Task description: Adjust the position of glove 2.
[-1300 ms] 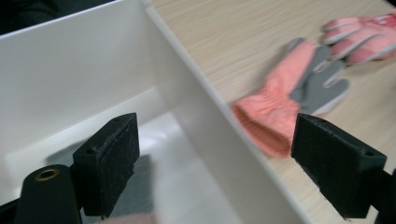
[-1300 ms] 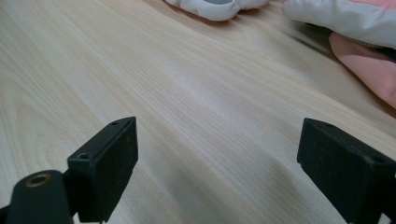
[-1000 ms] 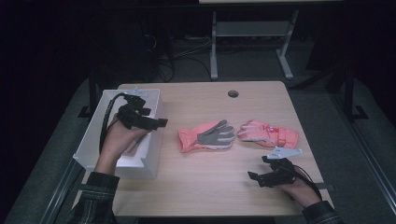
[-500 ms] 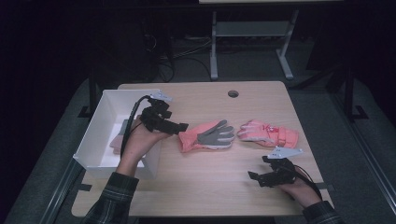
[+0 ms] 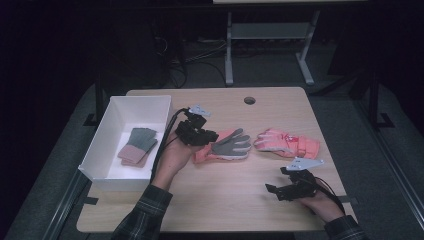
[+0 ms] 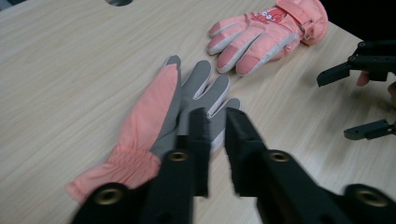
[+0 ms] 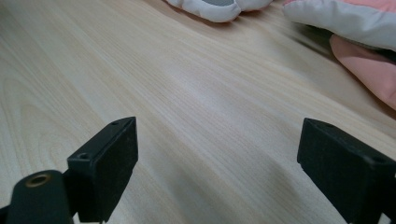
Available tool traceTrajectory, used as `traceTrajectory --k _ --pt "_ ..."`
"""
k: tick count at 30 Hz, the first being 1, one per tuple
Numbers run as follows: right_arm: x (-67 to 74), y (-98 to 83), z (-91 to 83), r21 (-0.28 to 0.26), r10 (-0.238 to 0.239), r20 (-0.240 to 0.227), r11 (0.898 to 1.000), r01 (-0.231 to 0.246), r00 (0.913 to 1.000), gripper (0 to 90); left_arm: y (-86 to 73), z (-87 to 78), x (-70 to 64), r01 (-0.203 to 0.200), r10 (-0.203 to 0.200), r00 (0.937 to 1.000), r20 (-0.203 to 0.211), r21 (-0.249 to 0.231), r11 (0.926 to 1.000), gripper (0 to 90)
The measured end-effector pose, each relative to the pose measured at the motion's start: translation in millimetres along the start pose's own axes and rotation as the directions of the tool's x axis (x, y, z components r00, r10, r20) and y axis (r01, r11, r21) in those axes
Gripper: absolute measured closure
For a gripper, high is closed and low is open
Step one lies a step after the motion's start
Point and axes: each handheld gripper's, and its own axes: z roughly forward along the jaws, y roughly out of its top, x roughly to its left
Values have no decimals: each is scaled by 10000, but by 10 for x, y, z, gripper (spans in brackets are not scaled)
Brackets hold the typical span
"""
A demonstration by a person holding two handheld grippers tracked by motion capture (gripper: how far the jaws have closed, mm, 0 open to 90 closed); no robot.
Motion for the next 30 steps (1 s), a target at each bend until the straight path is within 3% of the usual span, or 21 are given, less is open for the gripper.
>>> traceTrajectory --k 8,14,15,24,30 --pt "1 0 0 1 -8 -16 10000 8 10000 121 -47 342 43 175 -160 9989 -446 345 9993 897" --pt "-2 -2 -6 -3 -21 -48 10000 21 10000 121 -147 598 168 257 -206 9976 -658 775 9967 897" --pt "-2 -3 -5 0 0 -47 10000 0 10000 121 -165 633 185 423 -375 9972 -650 742 9963 897" --pt "-2 -4 -4 24 10 -54 10000 -10 10000 121 -281 847 321 586 -531 9973 -515 1139 9918 897" --pt "-13 -16 -6 59 27 38 10000 -27 10000 121 -327 848 315 573 -542 9981 -300 1132 9919 898"
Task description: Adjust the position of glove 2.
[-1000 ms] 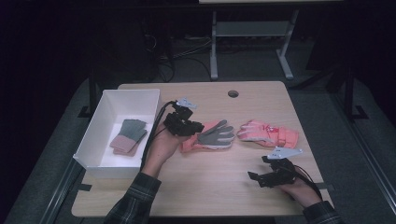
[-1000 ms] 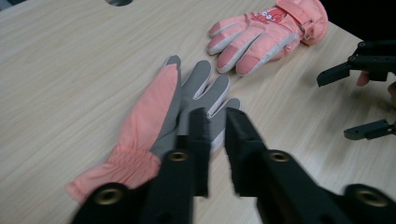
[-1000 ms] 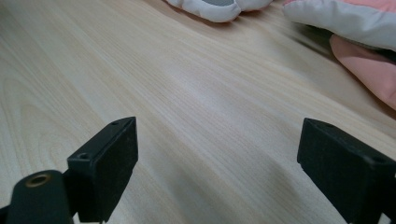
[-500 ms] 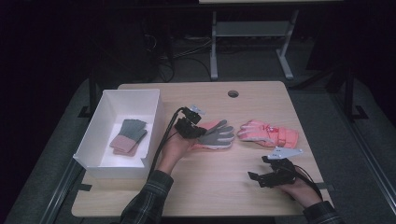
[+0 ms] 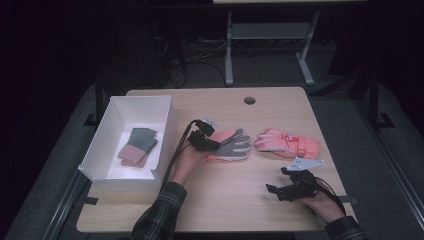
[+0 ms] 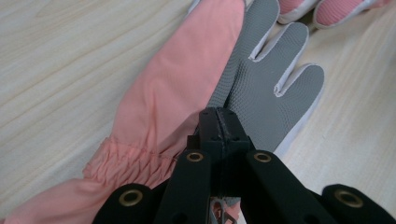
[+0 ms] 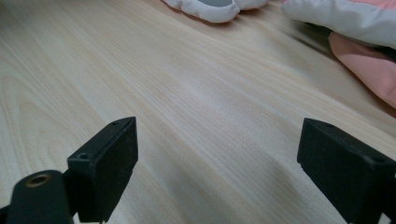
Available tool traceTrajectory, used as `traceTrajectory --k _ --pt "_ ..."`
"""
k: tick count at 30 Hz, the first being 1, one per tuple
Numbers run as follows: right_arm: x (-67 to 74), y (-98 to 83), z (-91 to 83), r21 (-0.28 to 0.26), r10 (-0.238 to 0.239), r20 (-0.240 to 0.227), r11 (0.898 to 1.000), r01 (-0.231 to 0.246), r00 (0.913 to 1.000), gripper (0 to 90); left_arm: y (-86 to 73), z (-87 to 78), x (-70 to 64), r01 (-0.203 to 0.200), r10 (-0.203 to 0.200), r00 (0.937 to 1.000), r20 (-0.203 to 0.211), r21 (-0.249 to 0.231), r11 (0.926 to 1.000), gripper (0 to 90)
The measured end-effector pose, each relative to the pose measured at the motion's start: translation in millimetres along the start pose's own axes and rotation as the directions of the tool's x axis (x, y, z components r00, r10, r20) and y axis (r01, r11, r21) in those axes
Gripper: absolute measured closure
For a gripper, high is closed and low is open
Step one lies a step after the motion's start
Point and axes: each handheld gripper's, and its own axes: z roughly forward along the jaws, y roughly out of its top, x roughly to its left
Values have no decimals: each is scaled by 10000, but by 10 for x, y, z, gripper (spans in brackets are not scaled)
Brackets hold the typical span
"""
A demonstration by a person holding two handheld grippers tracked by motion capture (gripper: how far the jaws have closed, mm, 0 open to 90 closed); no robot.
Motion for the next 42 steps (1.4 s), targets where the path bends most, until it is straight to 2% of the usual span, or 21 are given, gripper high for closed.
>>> traceTrajectory --k 6,10,16,19,20,28,29,31,32,36,38,40,42 --pt "-10 -15 -6 73 135 257 9999 -137 9996 121 -31 -39 -65 -113 109 9995 282 123 9999 898" --pt "5 -32 -17 62 238 506 9997 -242 9984 121 -48 -72 -123 -363 351 9985 422 277 9990 899" --pt "8 -1 -25 -142 460 832 9989 -450 9955 121 -110 -96 -221 -761 721 9933 902 425 9962 899" --pt "8 33 -16 -298 620 961 9978 -594 9934 121 -143 -110 -283 -851 796 9897 1186 425 9955 899" --pt "16 44 -11 -371 694 980 9971 -660 9928 121 -154 -111 -307 -743 691 9895 1268 371 9965 899" --pt "59 22 -21 -252 480 809 9986 -461 9956 121 -259 -135 -556 -944 853 9761 1997 364 9949 899" --pt "55 9 -30 -250 435 777 9988 -417 9960 121 -271 -138 -581 -1090 977 9727 2104 427 9931 899" --pt "49 -10 -49 -228 393 731 9990 -377 9965 121 -291 -129 -650 -1077 963 9689 2281 379 9935 898" --pt "46 -16 -53 -247 418 707 9989 -402 9966 121 -295 -127 -683 -1254 1112 9645 2396 446 9911 899" --pt "28 -23 -66 -256 314 712 9992 -296 9970 121 -302 -83 -796 -1438 1274 9553 2667 428 9887 898" --pt "34 -24 -70 -260 339 676 9991 -322 9971 121 -298 -87 -813 -1458 1302 9538 2706 384 9886 898" --pt "35 -30 -73 -258 267 671 9994 -250 9974 121 -294 -145 -798 -1433 1312 9552 2654 268 9893 898" --pt "37 -38 -80 -257 264 665 9994 -248 9974 121 -302 -254 -766 -1319 1273 9591 2527 15 9913 898"
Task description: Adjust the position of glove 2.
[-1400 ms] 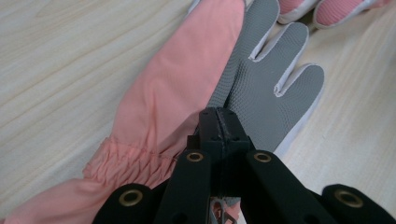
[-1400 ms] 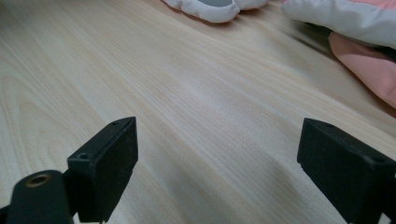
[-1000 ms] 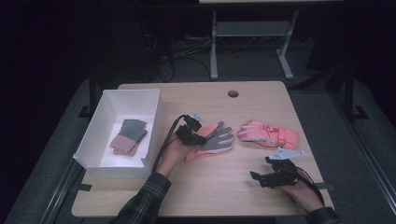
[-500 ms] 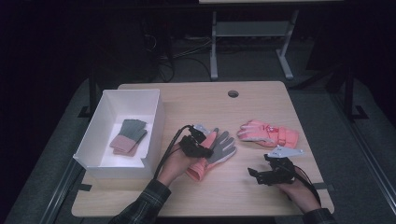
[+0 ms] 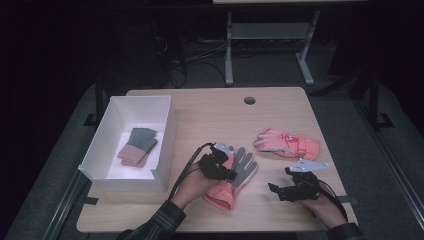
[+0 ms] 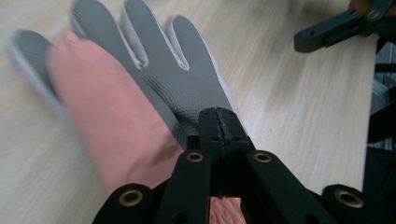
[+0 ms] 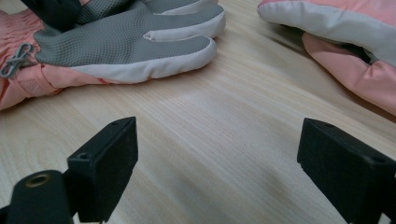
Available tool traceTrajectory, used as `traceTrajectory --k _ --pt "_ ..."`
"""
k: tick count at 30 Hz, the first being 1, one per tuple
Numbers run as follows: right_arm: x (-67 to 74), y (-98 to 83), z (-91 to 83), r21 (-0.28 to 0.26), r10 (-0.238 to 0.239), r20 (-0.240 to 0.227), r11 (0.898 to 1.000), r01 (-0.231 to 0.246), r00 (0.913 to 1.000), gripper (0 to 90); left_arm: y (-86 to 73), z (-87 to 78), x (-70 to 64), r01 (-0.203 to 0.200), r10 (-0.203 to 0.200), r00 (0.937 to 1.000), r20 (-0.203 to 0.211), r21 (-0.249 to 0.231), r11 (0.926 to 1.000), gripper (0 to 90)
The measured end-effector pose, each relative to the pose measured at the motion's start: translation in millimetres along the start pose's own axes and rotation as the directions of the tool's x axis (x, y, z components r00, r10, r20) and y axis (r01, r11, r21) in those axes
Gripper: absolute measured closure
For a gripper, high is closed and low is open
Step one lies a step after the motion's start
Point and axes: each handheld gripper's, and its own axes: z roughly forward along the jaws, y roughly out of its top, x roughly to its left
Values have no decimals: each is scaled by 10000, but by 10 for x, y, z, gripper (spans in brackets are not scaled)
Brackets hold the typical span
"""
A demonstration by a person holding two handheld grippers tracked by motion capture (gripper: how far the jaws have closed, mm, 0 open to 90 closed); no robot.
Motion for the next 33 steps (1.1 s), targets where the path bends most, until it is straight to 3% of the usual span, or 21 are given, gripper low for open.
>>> traceTrajectory --k 4,6,12,13,15,18,26,33 --pt "-8 -15 -17 6 74 -3 10000 -74 10000 121 -104 -211 19 22 -43 9976 -688 -308 9995 898" --pt "-16 -20 -22 19 28 29 10000 -28 10000 121 -181 -263 39 78 -98 9951 -986 -206 9998 898" --pt "-13 -26 -37 61 65 41 10000 -65 10000 121 -353 -268 40 111 -70 9925 -1222 331 9994 897" --pt "-15 -26 -37 56 55 45 10000 -55 10000 121 -377 -253 33 251 -216 9920 -1243 267 9993 897" --pt "-22 -27 -37 47 39 35 10000 -39 10000 121 -411 -251 48 212 -137 9934 -1140 647 9977 897" --pt "-27 -28 -32 61 65 16 10000 -65 10000 121 -439 -236 23 335 -278 9948 -984 570 9978 897" --pt "-17 -46 -33 493 -109 122 9987 103 9999 122 -413 -144 -122 -102 131 9990 -420 688 9976 897" --pt "-41 -54 -32 578 -136 288 9983 120 9995 122 -355 9 -256 -638 642 9979 -34 604 9961 897"
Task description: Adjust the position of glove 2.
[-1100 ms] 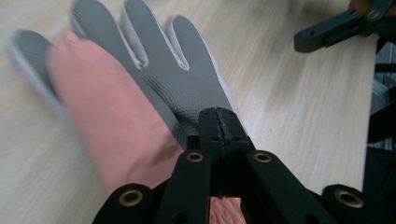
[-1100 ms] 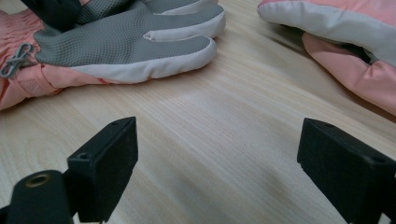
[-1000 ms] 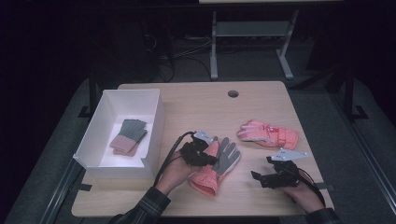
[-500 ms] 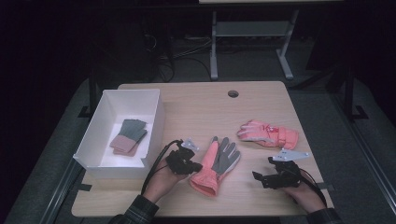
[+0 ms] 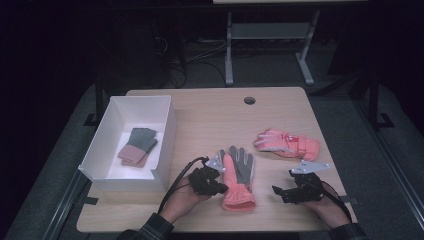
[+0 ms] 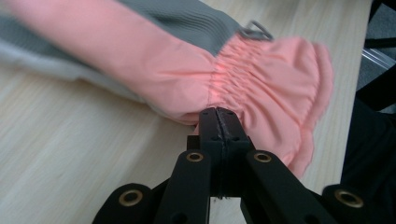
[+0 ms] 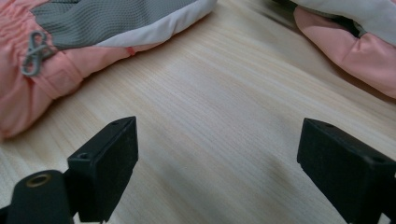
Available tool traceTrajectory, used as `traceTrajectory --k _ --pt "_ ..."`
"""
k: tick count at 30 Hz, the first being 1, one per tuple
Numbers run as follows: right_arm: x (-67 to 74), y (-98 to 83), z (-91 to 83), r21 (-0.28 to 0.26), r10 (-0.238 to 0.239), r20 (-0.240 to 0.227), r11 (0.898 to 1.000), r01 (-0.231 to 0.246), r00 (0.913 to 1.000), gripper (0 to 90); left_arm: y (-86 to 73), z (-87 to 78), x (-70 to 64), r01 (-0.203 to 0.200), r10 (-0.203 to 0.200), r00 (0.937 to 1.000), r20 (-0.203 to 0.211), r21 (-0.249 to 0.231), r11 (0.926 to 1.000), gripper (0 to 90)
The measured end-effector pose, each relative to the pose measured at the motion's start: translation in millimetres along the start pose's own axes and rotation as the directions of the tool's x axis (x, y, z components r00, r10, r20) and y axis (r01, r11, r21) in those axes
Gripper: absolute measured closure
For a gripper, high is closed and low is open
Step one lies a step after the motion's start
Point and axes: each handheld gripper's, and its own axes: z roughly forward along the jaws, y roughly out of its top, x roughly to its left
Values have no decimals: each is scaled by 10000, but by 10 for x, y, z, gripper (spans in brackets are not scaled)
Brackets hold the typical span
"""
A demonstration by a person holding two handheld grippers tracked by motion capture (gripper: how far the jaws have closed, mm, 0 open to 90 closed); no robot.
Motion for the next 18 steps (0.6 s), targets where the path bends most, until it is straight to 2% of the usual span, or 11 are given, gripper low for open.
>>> traceTrajectory --k 5,18 --pt "4 2 -8 33 -55 49 10000 55 10000 127 51 86 -46 -275 274 9995 176 41 9996 897" --pt "-17 -9 -27 27 -19 132 10000 18 9999 130 165 221 -87 -467 471 9980 428 -95 9989 897"
